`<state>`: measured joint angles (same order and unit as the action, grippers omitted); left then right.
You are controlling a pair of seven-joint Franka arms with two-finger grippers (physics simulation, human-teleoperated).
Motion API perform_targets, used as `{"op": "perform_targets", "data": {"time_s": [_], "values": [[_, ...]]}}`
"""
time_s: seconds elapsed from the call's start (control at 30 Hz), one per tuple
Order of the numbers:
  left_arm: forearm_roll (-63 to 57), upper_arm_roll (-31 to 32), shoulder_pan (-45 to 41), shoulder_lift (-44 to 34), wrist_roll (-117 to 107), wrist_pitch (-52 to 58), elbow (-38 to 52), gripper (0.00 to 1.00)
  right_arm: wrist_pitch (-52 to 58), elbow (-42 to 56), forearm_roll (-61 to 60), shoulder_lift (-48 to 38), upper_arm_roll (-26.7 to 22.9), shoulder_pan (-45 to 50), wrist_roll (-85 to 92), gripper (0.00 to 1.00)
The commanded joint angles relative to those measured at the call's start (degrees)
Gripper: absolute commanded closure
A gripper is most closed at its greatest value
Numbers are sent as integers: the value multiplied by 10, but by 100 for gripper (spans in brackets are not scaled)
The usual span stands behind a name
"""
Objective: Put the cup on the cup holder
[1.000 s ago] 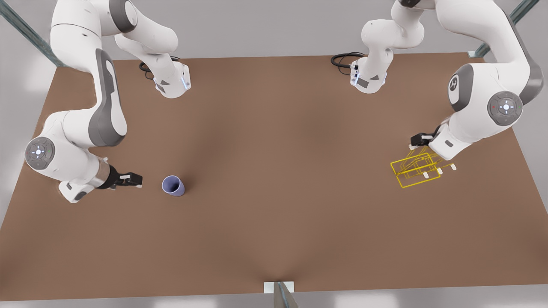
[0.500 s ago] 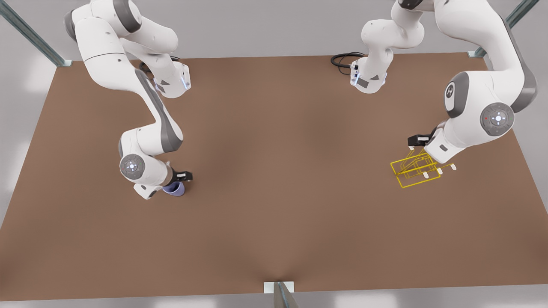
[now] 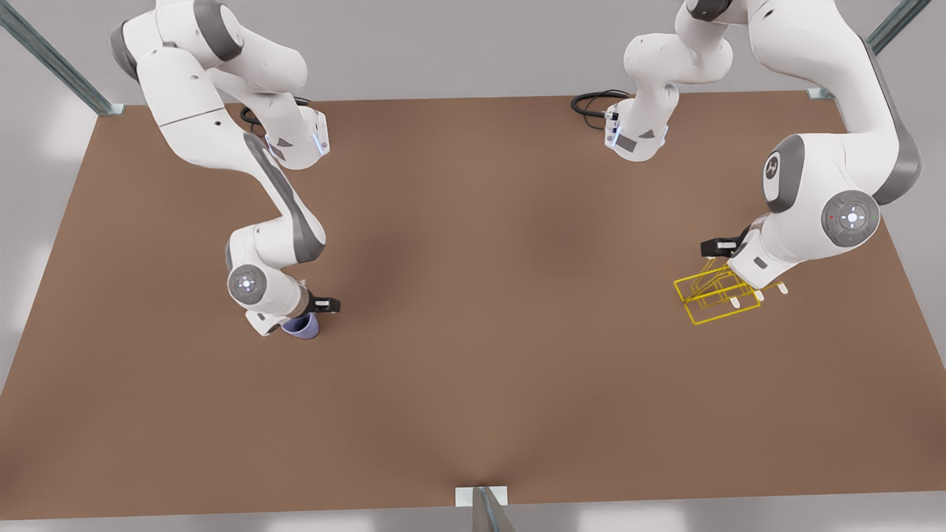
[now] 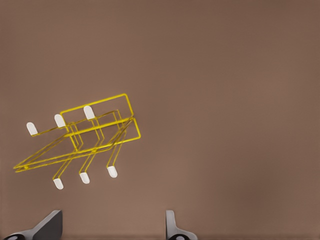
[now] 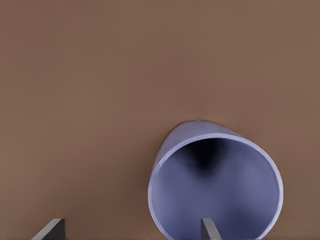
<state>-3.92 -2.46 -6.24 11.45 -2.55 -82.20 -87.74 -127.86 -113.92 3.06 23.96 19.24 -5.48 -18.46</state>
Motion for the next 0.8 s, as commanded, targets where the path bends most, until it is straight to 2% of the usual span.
{"op": "perform_targets", "data": {"time_s": [0.0,0.2,0.23,0.27,0.3,0.33,0.37,0.43,0.7,0.77], "values": [[0,0,0,-1,-2,3,0,0,-25,-2,0,7,0,3,-44,0],[0,0,0,-1,-2,3,0,0,-35,2,42,24,-2,-1,-44,2],[0,0,0,-1,-2,3,0,0,-35,4,48,24,-3,-1,-44,8],[0,0,0,-1,-2,3,0,0,-35,6,62,25,-3,-1,-44,22],[0,0,0,0,-2,3,0,0,-34,6,63,26,-3,-1,-44,43],[0,0,0,0,-1,3,0,0,-34,8,63,26,-3,-2,-44,55],[0,0,0,1,-2,3,0,0,-34,8,63,26,-3,-3,-44,60],[0,0,0,2,-2,2,0,0,-32,5,65,24,-2,-7,-43,79],[0,0,0,2,-2,2,3,0,-6,23,61,21,4,-14,-20,79],[-1,0,-1,2,-2,2,3,0,16,76,27,21,33,-13,-19,79]]}}
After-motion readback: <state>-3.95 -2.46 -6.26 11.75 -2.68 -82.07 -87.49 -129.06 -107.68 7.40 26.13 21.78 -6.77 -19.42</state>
